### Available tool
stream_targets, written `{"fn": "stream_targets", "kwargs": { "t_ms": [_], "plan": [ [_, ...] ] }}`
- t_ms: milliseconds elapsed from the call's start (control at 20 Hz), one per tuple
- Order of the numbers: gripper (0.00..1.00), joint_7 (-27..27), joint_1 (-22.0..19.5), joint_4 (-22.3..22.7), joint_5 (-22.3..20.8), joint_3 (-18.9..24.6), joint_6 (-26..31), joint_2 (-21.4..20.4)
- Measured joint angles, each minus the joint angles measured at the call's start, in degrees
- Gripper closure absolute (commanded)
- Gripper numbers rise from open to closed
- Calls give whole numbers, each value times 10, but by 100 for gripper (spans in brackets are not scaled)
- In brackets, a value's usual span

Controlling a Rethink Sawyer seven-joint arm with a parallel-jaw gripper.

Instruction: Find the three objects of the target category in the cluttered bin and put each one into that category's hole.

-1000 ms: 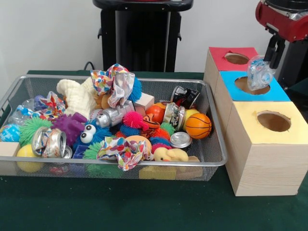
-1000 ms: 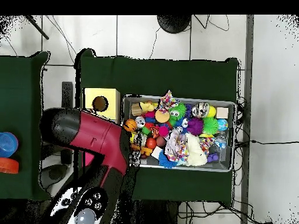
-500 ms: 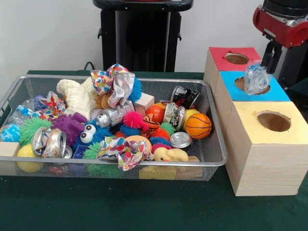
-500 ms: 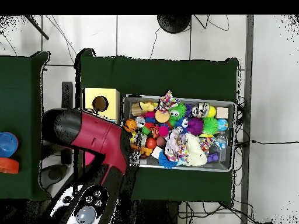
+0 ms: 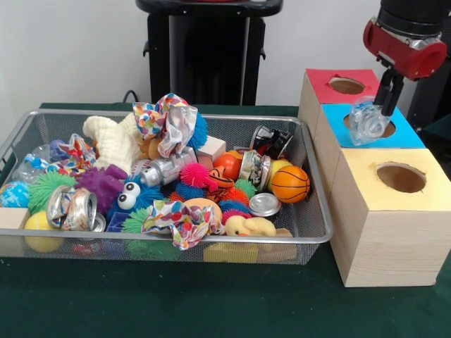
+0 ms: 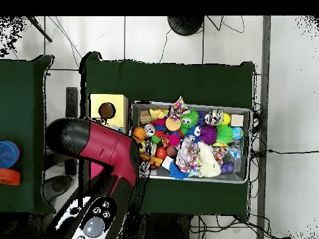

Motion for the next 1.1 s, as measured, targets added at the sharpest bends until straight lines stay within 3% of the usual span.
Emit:
{"fn": "stream_targets", "kwargs": {
  "t_ms": [1100],
  "plan": [
    [100, 0, 16, 8, 6, 1, 0, -3]
  ]
}}
